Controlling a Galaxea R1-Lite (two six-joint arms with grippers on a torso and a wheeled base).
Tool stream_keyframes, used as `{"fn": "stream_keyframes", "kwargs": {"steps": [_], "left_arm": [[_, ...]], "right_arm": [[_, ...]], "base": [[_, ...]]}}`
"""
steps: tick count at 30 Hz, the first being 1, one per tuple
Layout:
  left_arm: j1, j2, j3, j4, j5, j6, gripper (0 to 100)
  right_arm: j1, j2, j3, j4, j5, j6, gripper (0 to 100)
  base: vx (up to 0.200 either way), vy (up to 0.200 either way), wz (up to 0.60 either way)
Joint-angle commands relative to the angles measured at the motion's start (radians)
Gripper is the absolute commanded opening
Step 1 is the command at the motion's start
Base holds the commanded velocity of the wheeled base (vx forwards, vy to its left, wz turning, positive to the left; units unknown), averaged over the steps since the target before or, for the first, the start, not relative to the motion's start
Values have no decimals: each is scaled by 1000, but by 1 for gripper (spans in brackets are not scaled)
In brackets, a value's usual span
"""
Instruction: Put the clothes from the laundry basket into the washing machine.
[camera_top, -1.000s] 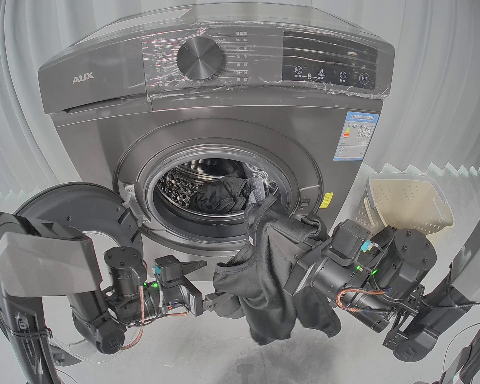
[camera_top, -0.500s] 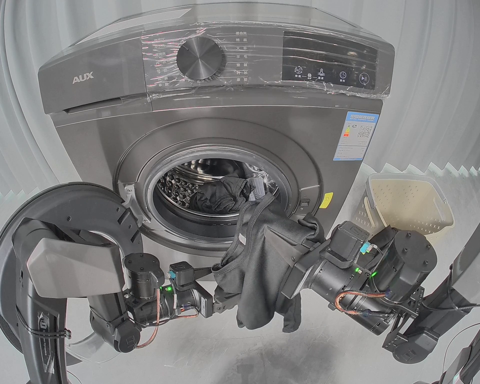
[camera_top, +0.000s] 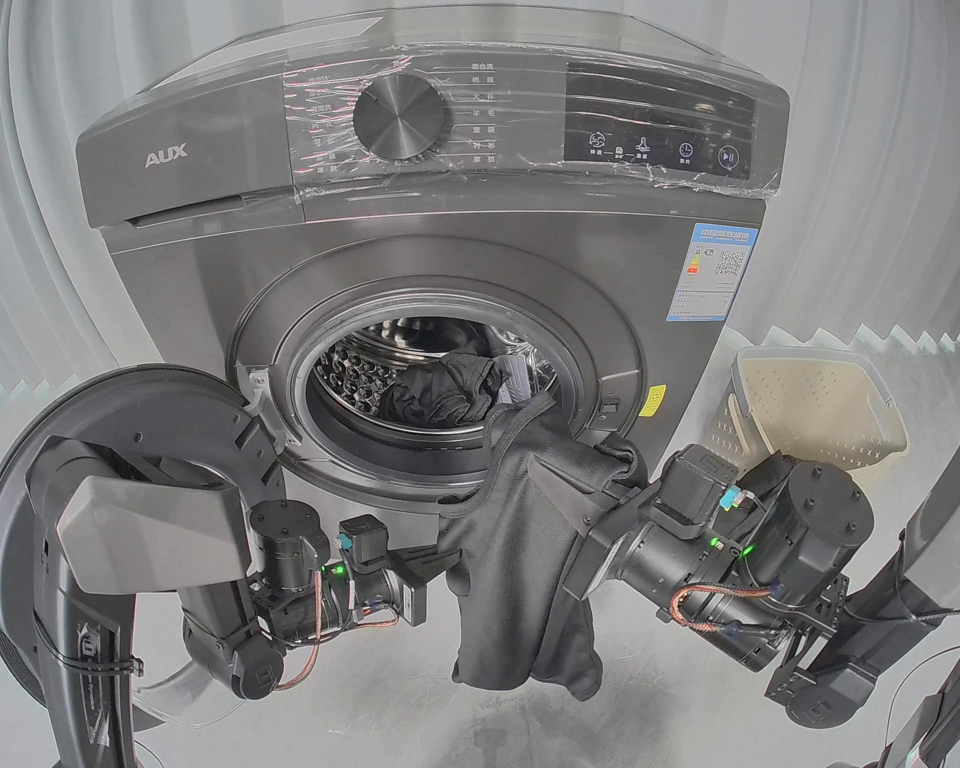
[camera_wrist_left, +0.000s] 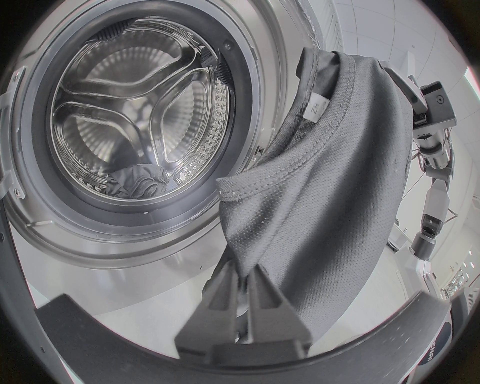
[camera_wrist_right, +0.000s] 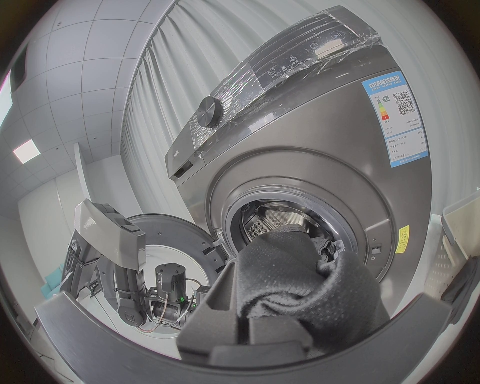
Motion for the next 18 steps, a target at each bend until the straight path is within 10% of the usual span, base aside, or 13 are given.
{"fn": "stream_keyframes", "kwargs": {"steps": [1, 18], "left_arm": [[0, -5, -1, 0, -1, 0, 0], [88, -269, 140, 0, -1, -8, 0]], "right_arm": [[-1, -1, 2, -1, 0, 0, 0], [-6, -10, 6, -1, 0, 0, 0]], "base": [[0, 0, 0], [0, 0, 0]]}}
